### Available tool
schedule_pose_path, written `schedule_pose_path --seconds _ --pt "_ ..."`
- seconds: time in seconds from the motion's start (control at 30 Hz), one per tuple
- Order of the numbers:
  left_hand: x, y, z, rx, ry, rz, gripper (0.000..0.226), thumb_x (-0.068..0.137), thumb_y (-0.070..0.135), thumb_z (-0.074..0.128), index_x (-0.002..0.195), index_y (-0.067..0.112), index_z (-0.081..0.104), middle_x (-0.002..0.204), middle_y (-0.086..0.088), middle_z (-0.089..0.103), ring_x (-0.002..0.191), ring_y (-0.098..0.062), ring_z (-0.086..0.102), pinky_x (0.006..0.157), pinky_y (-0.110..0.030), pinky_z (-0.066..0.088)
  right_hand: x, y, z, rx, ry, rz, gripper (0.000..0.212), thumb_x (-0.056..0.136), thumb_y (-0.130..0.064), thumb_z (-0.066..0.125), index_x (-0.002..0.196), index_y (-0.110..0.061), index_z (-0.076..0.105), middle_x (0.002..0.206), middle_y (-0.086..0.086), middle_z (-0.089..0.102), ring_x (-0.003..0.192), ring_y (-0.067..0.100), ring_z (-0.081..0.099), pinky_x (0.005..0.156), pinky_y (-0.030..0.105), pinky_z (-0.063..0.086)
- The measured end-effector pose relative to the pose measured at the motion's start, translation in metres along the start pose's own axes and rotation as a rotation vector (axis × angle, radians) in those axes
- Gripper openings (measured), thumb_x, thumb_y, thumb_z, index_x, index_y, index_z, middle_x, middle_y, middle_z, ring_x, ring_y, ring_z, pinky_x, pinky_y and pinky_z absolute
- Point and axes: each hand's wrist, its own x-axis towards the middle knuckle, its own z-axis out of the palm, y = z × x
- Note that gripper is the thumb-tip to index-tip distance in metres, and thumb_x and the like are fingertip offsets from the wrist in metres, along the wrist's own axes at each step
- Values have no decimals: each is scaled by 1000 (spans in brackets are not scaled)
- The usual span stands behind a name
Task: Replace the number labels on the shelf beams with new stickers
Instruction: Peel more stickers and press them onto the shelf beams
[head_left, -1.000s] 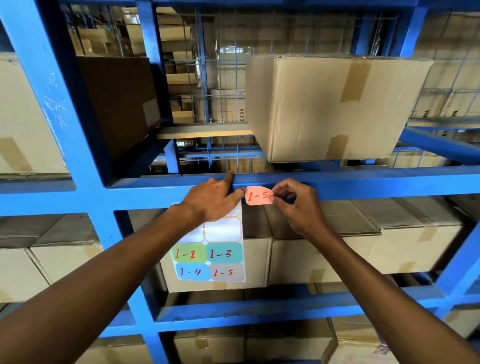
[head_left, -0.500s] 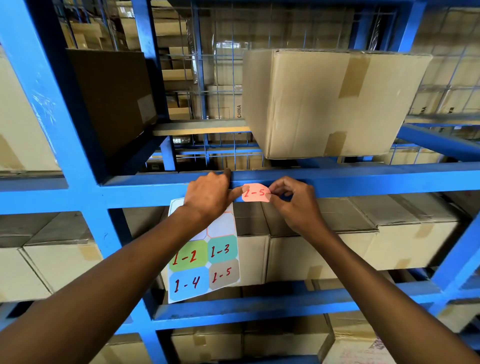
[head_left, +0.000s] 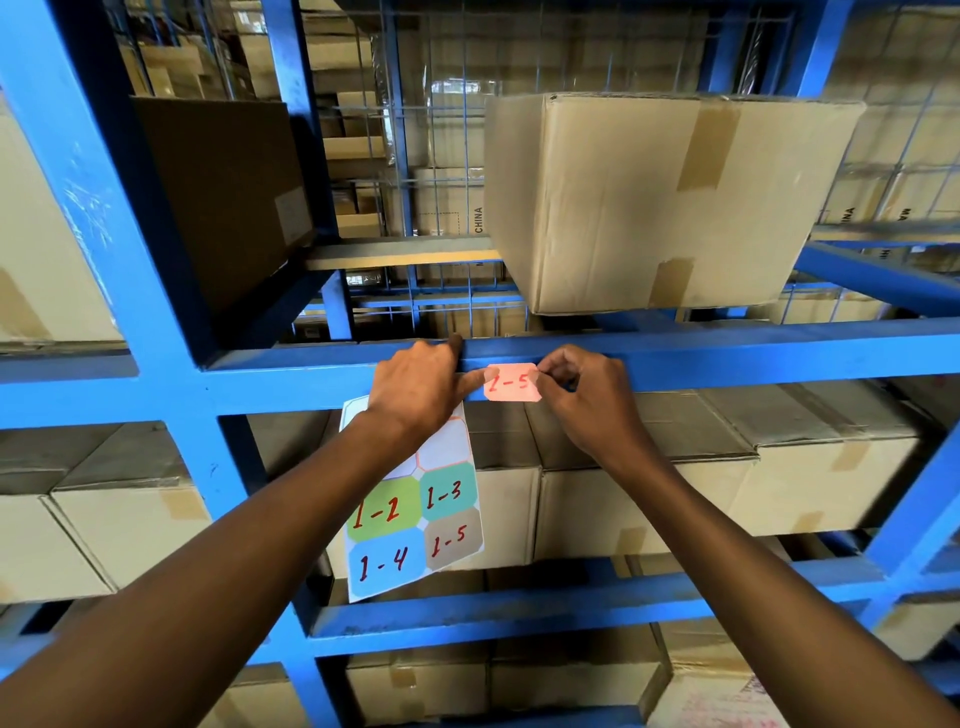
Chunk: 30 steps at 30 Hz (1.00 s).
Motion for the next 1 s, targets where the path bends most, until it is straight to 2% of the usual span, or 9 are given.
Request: schedule_pose_path --seconds 0.1,0.3,0.4,0.53,0.67,0.73,0.8,0.87,1.0 --pt "1 -1 2 -13 10 6 56 87 58 43 126 17 48 101 -15 66 93 -31 60 61 -34 34 -2 -3 0 -15 17 4 15 86 -24 65 95 -12 66 100 7 72 92 15 68 66 31 59" --pt "1 -3 5 -3 28 15 57 88 58 42 127 18 47 102 -16 66 93 -33 61 61 -35 33 -4 -6 1 -43 49 -3 17 86 -24 66 97 -11 67 100 8 72 90 16 69 67 37 60" --pt "0 -3 6 14 22 15 60 87 60 40 129 17 45 102 -16 65 93 -33 60 61 -35 33 -5 -6 2 -75 69 -2 18 85 -26 66 97 -12 67 100 7 73 90 17 69 65 35 60" --pt "-2 -4 5 80 42 35 65 86 62 40 134 18 41 98 -17 66 91 -35 61 60 -34 35 0 -6 -3 -203 83 -56 19 85 -32 66 88 -14 69 92 5 74 80 15 69 53 19 48" --pt "-3 -3 4 136 32 53 69 84 62 46 134 15 39 98 -16 66 90 -35 63 60 -35 35 9 -1 -19 -327 68 -95 24 83 -35 67 77 -12 67 84 6 74 70 21 66 56 35 51" --pt "-4 -1 5 163 27 49 71 83 62 48 135 15 36 99 -15 66 90 -34 63 60 -35 35 12 2 -27 -375 56 -181 23 80 -33 71 80 -11 64 77 6 70 71 23 62 58 31 43" --pt "-4 0 5 193 30 40 75 82 64 48 135 14 34 97 -14 66 89 -34 64 59 -35 35 13 4 -30 -467 17 -287 29 75 -33 75 89 -11 62 83 7 65 77 23 59 66 28 36" --pt "-5 1 6 205 40 32 77 81 66 48 136 14 34 94 -14 67 87 -33 64 58 -35 35 14 5 -29 -563 0 -340 44 71 -37 78 100 -10 60 97 10 62 87 26 56 71 31 38" --pt "-5 1 7 190 50 27 77 80 66 48 135 14 34 93 -13 67 83 -31 64 58 -34 36 24 7 -25 -666 -77 -301 71 68 -55 73 121 -14 51 118 9 52 107 27 47 91 38 38"
